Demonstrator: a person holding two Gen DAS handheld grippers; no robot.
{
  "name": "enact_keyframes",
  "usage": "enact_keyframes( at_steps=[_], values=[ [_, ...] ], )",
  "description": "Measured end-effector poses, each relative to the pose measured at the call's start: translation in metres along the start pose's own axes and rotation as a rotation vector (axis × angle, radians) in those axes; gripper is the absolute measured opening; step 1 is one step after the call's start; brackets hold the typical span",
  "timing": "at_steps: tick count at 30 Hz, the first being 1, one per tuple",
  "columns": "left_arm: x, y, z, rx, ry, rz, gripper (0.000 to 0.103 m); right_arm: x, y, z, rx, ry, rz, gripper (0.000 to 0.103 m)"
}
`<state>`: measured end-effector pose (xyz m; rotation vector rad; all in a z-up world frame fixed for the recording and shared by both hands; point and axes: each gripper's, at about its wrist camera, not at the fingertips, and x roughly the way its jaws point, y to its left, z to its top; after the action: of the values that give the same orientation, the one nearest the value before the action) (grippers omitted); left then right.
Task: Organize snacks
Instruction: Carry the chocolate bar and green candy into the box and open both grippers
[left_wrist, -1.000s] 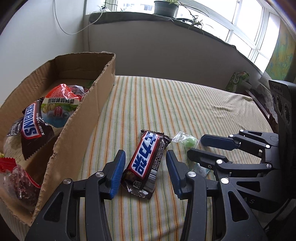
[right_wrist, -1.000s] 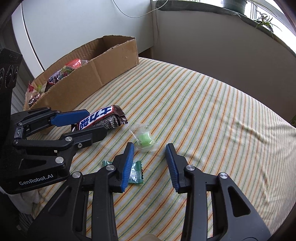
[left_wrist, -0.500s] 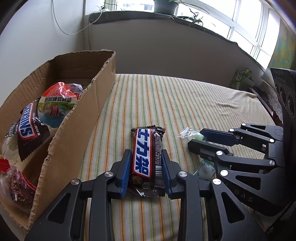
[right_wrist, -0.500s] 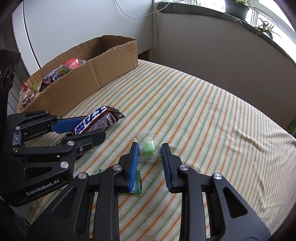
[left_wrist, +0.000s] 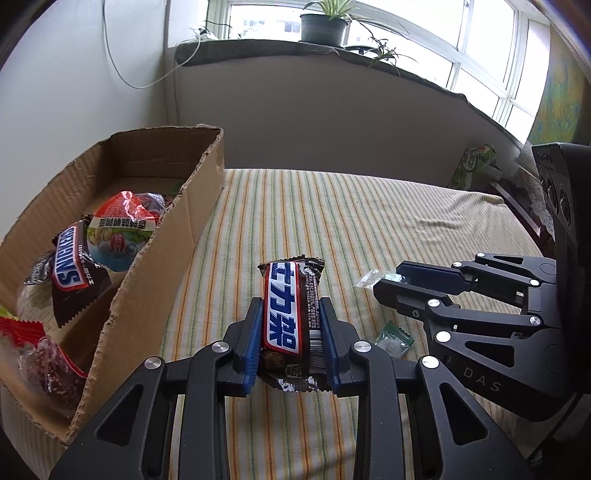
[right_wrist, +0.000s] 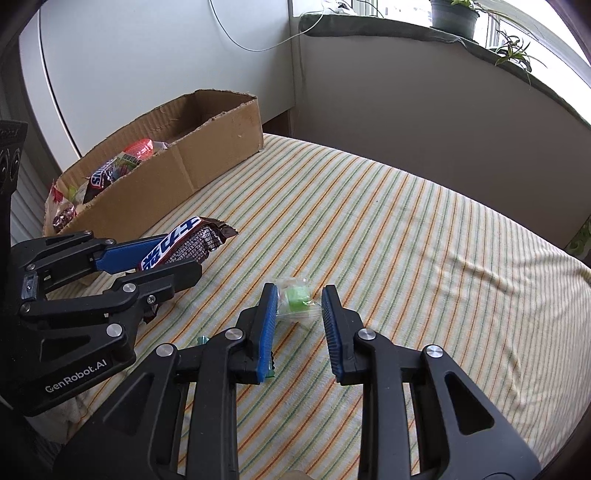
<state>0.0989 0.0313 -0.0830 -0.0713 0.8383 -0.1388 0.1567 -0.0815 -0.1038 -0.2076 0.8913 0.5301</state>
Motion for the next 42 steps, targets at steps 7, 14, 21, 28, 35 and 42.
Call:
enact_keyframes(
  at_steps=[7, 14, 21, 28, 35, 42],
  values=[
    [-0.016, -0.001, 0.003, 0.004, -0.042, -0.016, 0.027, -0.024, 0.004, 0.009, 0.012, -0.063, 0.016, 0.026],
    [-0.031, 0.0, 0.006, -0.001, -0.084, -0.024, 0.027, -0.037, 0.007, 0.018, 0.019, -0.106, 0.03, 0.026],
    [-0.056, 0.019, 0.015, -0.044, -0.155, -0.024, 0.027, -0.042, 0.017, 0.043, 0.022, -0.155, 0.052, 0.026],
    [-0.078, 0.052, 0.027, -0.115, -0.223, 0.004, 0.027, -0.045, 0.04, 0.069, 0.005, -0.195, 0.09, 0.026],
    [-0.086, 0.092, 0.035, -0.193, -0.256, 0.044, 0.027, -0.03, 0.061, 0.095, -0.01, -0.198, 0.114, 0.026],
    [-0.074, 0.12, 0.047, -0.236, -0.244, 0.095, 0.027, -0.007, 0.086, 0.13, -0.043, -0.192, 0.136, 0.026]
  ],
)
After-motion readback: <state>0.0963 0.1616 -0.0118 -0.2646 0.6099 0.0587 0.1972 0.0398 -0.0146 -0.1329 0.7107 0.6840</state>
